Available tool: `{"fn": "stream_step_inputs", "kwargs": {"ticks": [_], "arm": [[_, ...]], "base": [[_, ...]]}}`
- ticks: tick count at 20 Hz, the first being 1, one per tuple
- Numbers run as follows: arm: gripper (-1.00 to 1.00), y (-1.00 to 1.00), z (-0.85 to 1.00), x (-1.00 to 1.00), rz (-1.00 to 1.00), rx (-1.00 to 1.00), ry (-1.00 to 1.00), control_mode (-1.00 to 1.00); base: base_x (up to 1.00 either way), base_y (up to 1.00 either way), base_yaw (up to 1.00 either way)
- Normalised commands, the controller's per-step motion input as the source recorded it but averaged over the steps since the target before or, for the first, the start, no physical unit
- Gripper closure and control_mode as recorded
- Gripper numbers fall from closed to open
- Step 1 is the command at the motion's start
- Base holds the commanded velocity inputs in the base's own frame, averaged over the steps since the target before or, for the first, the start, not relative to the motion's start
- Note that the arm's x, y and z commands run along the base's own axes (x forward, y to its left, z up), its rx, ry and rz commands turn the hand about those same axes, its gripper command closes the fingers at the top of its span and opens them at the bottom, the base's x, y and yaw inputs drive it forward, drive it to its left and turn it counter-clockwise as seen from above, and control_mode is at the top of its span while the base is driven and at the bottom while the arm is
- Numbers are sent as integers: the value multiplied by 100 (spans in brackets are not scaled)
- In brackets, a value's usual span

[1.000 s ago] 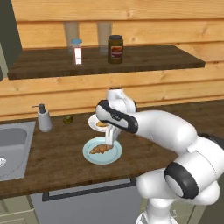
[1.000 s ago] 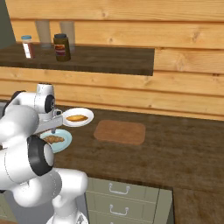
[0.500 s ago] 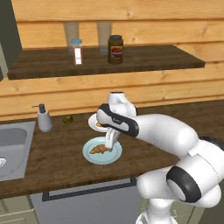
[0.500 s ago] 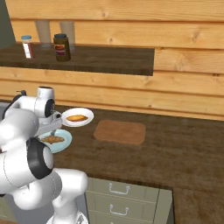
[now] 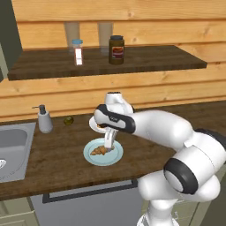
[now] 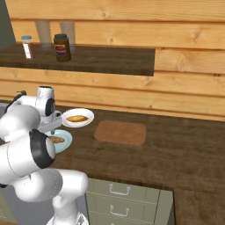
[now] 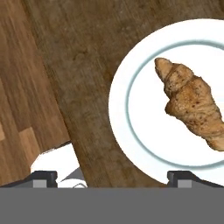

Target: From the different types of pastries on the counter, select a croissant and place it on the cutting board. Then retrieve a jar of jam from the cabinet and place it alongside the croissant on the cutting board.

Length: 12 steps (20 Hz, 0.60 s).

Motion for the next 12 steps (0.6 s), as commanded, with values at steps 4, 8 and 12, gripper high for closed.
{"fn": "stream_step_inputs", "kwargs": {"ticks": [4, 8, 12], "arm": [[-100, 0, -13, 1, 9, 0, 0, -100], [-100, 0, -18, 0, 9, 0, 0, -100], [-100, 0, -12, 0, 8, 0, 0, -100]], "base": [[0, 0, 0], [0, 0, 0], [0, 0, 0]]}}
